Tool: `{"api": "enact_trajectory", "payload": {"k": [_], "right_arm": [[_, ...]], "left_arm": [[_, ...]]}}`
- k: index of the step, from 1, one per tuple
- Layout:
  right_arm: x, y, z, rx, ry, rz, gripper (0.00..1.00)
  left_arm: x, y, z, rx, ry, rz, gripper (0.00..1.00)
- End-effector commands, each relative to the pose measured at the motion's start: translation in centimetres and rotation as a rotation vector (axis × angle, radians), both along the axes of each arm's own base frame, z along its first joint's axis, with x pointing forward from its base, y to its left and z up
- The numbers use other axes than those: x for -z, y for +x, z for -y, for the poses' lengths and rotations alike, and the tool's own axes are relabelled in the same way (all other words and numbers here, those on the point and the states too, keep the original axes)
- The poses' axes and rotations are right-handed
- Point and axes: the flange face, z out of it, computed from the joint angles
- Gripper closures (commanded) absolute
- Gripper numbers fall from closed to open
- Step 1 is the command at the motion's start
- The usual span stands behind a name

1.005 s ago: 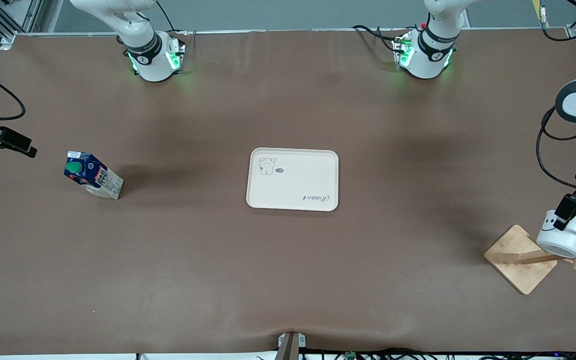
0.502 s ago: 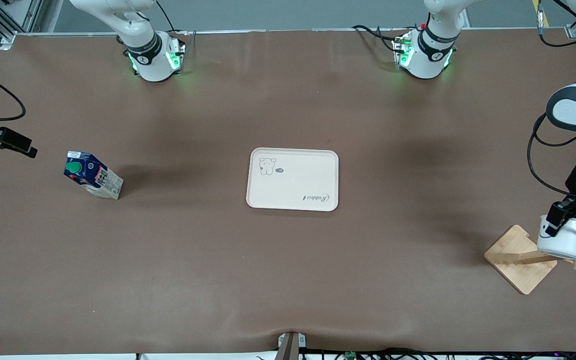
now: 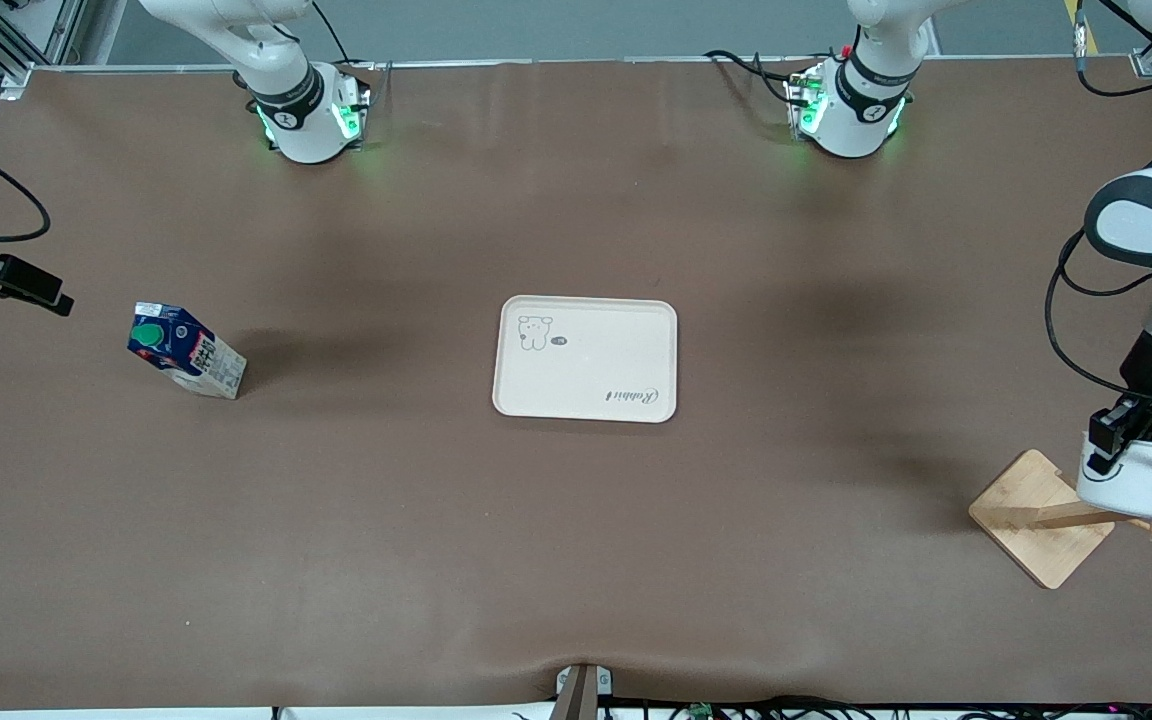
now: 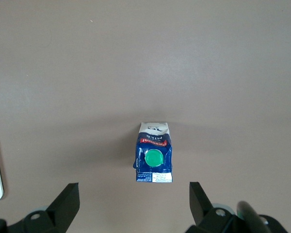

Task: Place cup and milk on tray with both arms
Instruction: 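Lift the white mug off the wooden stand with the left gripper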

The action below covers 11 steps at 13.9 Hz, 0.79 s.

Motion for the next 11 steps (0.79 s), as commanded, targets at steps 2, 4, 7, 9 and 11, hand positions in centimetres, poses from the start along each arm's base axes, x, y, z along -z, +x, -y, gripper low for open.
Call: {"api": "enact_trajectory", "payload": {"k": [2,4,7,9,11], "right_arm": [[-0.4,0.4,0.4,0.005,-0.009,0.011,0.0],[-0.8,0.5,0.3,0.002,-0.009,0.019,0.0],[-0.7,0.6,0.3,0.001,-0.01,0.018,0.0],[-0.6,0.7,0.3,-0.002,-0.01,0.016,0.0],[-0.5,0.8,0.2,-0.002,-0.008,0.015,0.0]], "left_arm": [[-0.8,0.1,0.3,0.019,0.012,0.02,1.0],[-1.6,0.1,1.2,0.034,0.012,0.022,1.0],[-3.2,-0.3,1.9,0.063,0.001,-0.012,1.0],[-4.7,-0.7,2.5,0.085,-0.009,-0.04,1.0],[-5.9,-1.1,4.4,0.119,-0.029,-0.079,1.0]]}}
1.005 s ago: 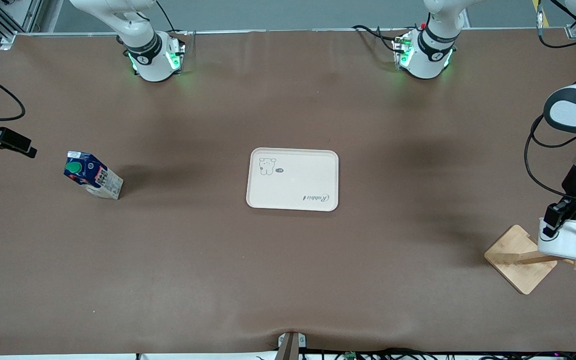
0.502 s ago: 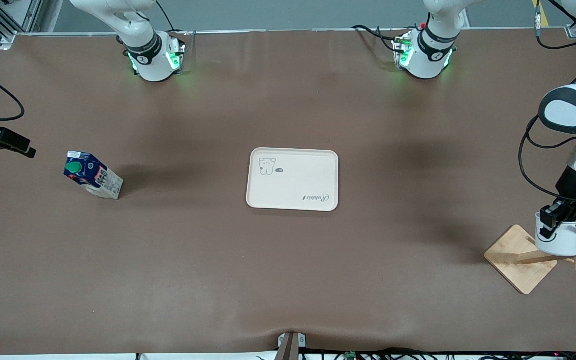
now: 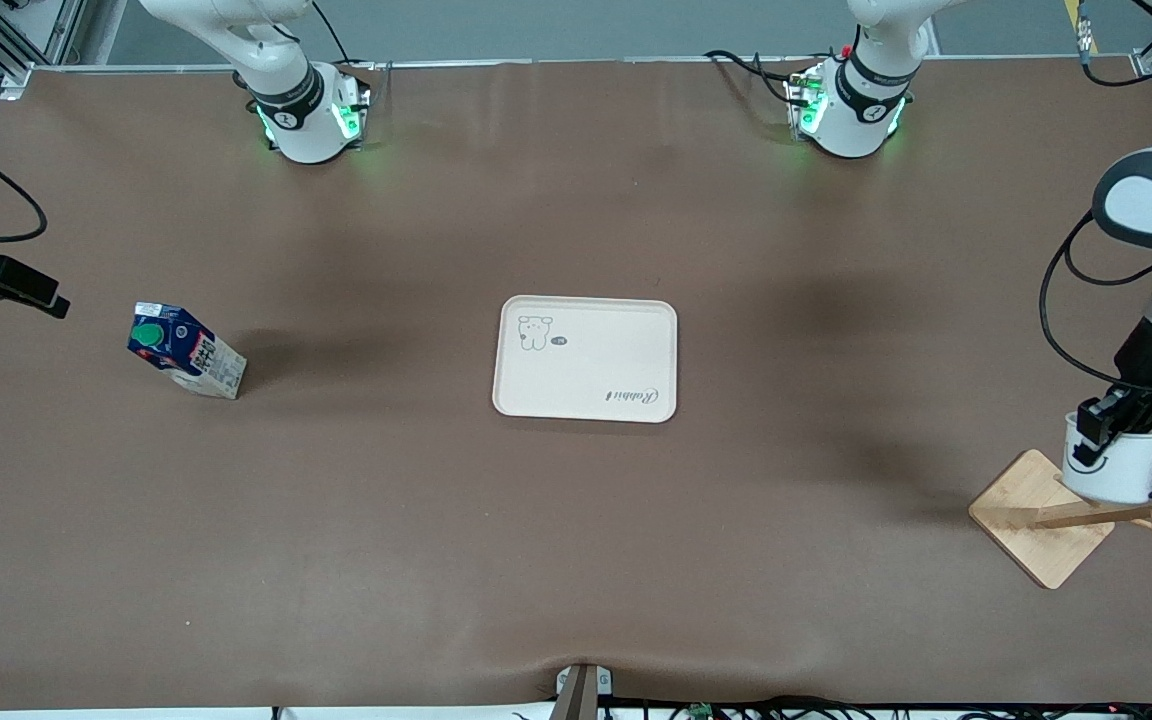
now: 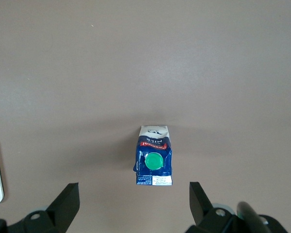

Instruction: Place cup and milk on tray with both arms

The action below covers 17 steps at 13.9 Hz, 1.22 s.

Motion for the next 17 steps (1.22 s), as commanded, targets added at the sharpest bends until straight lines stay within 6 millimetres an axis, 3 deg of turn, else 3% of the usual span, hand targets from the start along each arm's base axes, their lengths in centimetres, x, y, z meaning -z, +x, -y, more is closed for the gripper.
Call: {"api": "enact_trajectory", "payload": {"k": [1,3,5,7,9,13,15,17], "right_arm": [[-0.1,0.5,0.4,0.0,-0.006,0.001,0.0],[-0.4,0.7,0.0,-0.006,-0.007,0.005,0.0],[-0.4,0.7,0.3,-0.001,-0.006,0.009,0.0],[-0.4,1.6,0.3,-0.003,-0.009,0.01,0.0],[0.0,2.0,0.3,-0.007,-0.013,0.003,0.0],[0.8,2.2,0.4,0.004,-0.009,-0.016,0.0],[1.1,2.4,0.6,-0.001,-0.017,-0.014,0.0],[3.0,3.1,1.1,0.004,-0.015,-0.045,0.0]], "left_arm": [[-2.7,-0.9,2.2,0.039,-0.02,-0.043,1.0],[-3.6,-1.3,4.1,0.035,-0.061,-0.103,1.0],[-4.3,-1.3,7.4,0.045,-0.017,-0.169,1.0],[-5.2,-1.3,12.5,0.035,0.045,-0.265,1.0],[-4.6,-1.5,17.7,0.016,0.019,-0.352,1.0],[-1.0,-3.5,27.8,0.058,-0.014,-0.449,1.0],[2.1,-5.2,33.6,0.062,0.052,-0.491,1.0],[5.5,-6.6,39.6,0.04,0.062,-0.535,1.0]]}}
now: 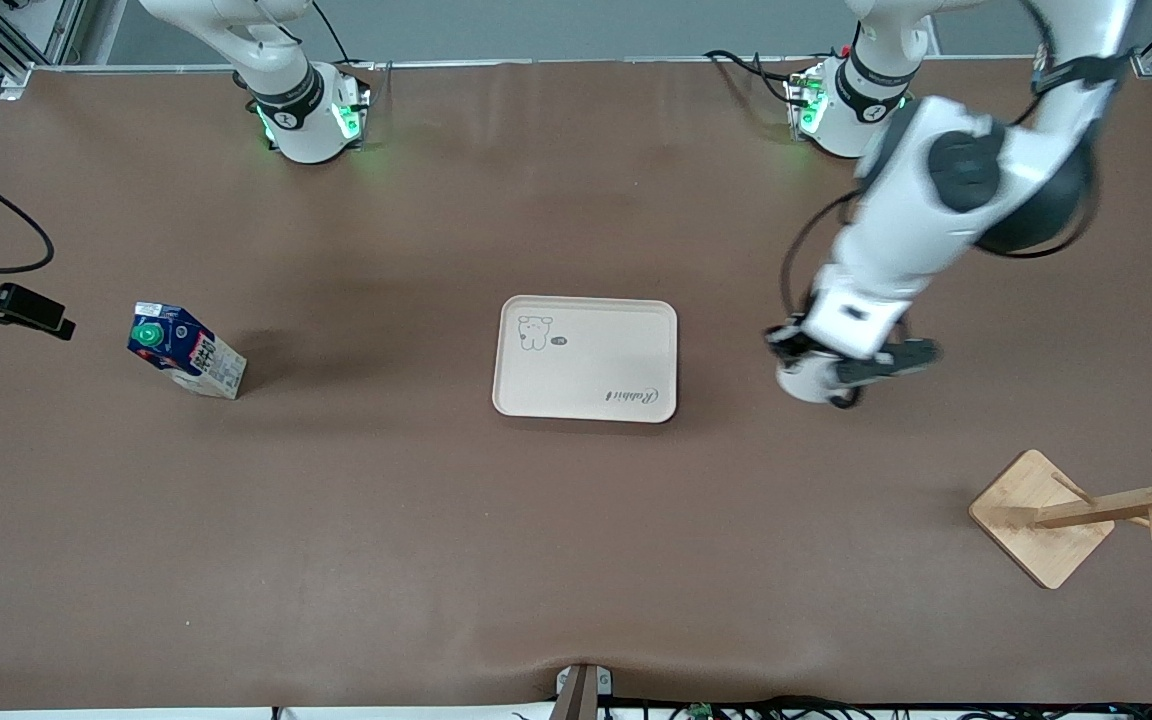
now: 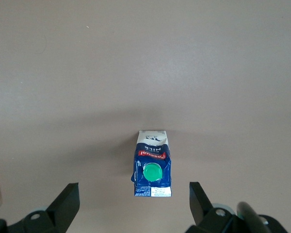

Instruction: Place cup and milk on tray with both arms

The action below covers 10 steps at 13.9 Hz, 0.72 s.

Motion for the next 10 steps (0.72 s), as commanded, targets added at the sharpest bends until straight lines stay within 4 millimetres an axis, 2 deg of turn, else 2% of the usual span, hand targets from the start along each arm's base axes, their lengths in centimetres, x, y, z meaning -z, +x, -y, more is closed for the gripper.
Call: {"api": "enact_trajectory", "payload": {"k": [1,3,5,8,9,10], "right_arm": [[1.1,0.9,1.3,0.011,0.0,-0.018,0.0],[1.9,1.1,1.6,0.014,-0.003,-0.027,0.0],[3.9,1.7,1.8,0.013,-0.002,-0.066,0.0],[4.8,1.5,3.0,0.037,0.003,-0.082,0.0],[6.8,1.9,3.2,0.034,0.013,-0.115,0.0],[9.7,2.5,2.6,-0.01,0.018,-0.176,0.0]], "left_arm": [[3.9,-0.7,6.7,0.017,0.03,-0.047,1.0],[6.3,-1.7,9.7,0.059,0.038,-0.077,1.0],[8.0,-2.3,11.8,0.056,0.028,-0.111,1.0],[10.9,-3.7,15.3,0.067,0.018,-0.159,1.0],[12.0,-4.2,16.1,0.078,0.017,-0.179,1.0],[13.3,-4.9,16.9,0.092,0.021,-0.199,1.0]]}}
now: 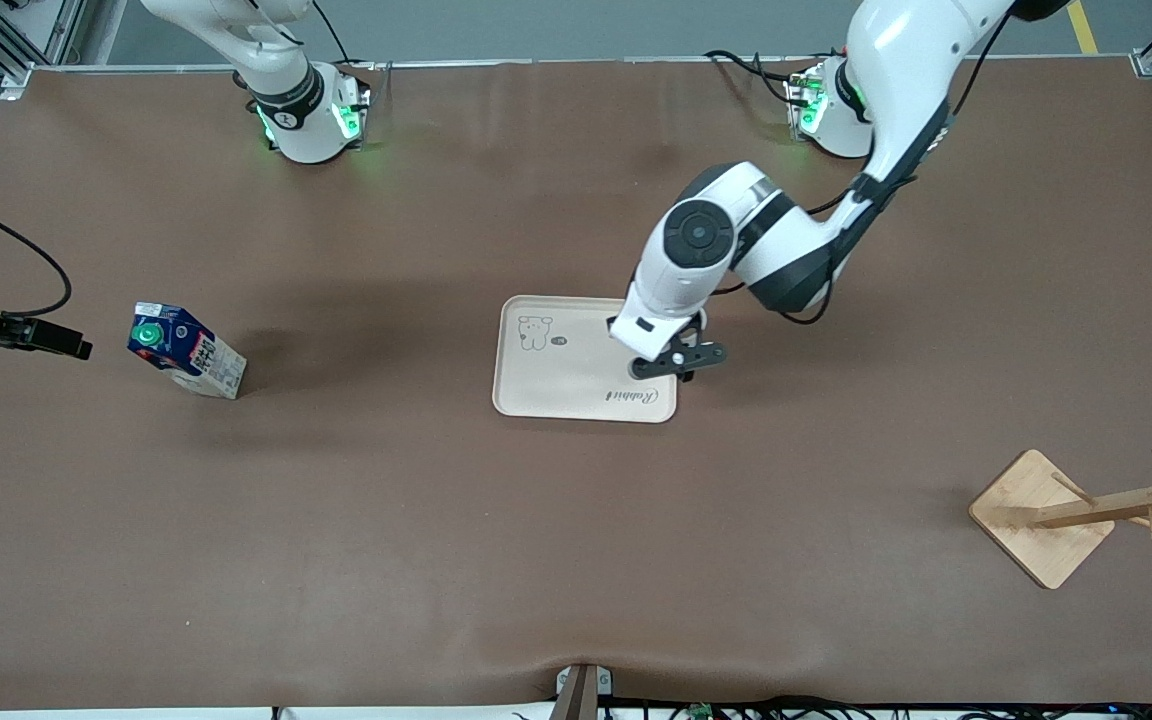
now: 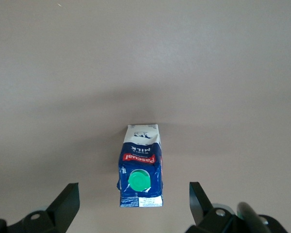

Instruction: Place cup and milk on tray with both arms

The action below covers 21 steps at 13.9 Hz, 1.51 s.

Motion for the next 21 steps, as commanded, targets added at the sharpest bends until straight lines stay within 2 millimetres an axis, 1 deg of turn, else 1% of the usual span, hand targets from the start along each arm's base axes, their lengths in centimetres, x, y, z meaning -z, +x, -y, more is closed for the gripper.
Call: {"api": "enact_trajectory", "payload": {"k": [1,2,3,4,6,7,9,10,11,12,13,15,17,18,20,21], "right_arm": [[4.3,0.6,0.6,-0.053,0.02,-0.113,0.0],[5.3,0.4,1.4,-0.037,0.031,-0.137,0.0],[7.0,0.0,2.9,-0.002,0.055,-0.148,0.0],[8.1,-0.2,3.4,0.017,0.074,-0.142,0.0],[10.9,-1.3,3.3,0.022,0.077,-0.138,0.0],[12.1,-2.2,3.0,0.022,0.077,-0.134,0.0],[13.2,-4.0,2.1,0.028,0.077,-0.108,0.0],[13.5,-4.4,1.9,0.03,0.081,-0.104,0.0],[13.4,-4.3,1.7,0.035,0.092,-0.099,0.0],[13.3,-4.2,1.6,0.038,0.1,-0.095,0.0],[13.2,-4.3,1.4,0.039,0.104,-0.099,0.0],[12.6,-4.2,1.3,0.038,0.105,-0.093,0.0],[10.6,-2.9,1.3,0.031,0.095,-0.053,0.0],[10.6,-2.9,1.0,0.027,0.099,-0.063,0.0],[11.9,-3.9,0.3,0.02,0.111,-0.111,0.0],[12.2,-4.4,-0.1,0.015,0.113,-0.114,0.0]], "left_arm": [[2.8,-0.5,1.9,0.012,0.026,-0.043,1.0],[4.0,-0.8,2.1,0.018,0.033,-0.062,1.0],[5.1,-1.1,2.2,0.021,0.037,-0.079,1.0],[5.9,-1.4,2.5,0.025,0.039,-0.092,1.0],[6.8,-1.6,2.8,0.031,0.041,-0.105,1.0],[6.8,-1.5,2.8,0.029,0.039,-0.104,1.0],[7.0,-1.2,2.5,0.024,0.042,-0.105,1.0],[7.6,-0.7,1.9,0.015,0.054,-0.106,1.0],[7.9,-1.0,2.2,0.026,0.057,-0.106,0.92],[8.1,-0.6,2.1,0.023,0.061,-0.1,0.47],[8.0,-0.1,1.8,0.029,0.076,-0.079,0.0],[7.1,0.6,2.0,0.043,0.082,-0.035,0.0],[5.0,1.6,1.7,0.033,0.075,-0.001,0.0],[3.4,2.5,0.9,0.019,0.081,0.011,0.0],[-0.4,4.4,0.2,0.002,0.103,0.021,0.0],[-2.1,5.3,-0.2,-0.013,0.114,0.019,0.0]]}}
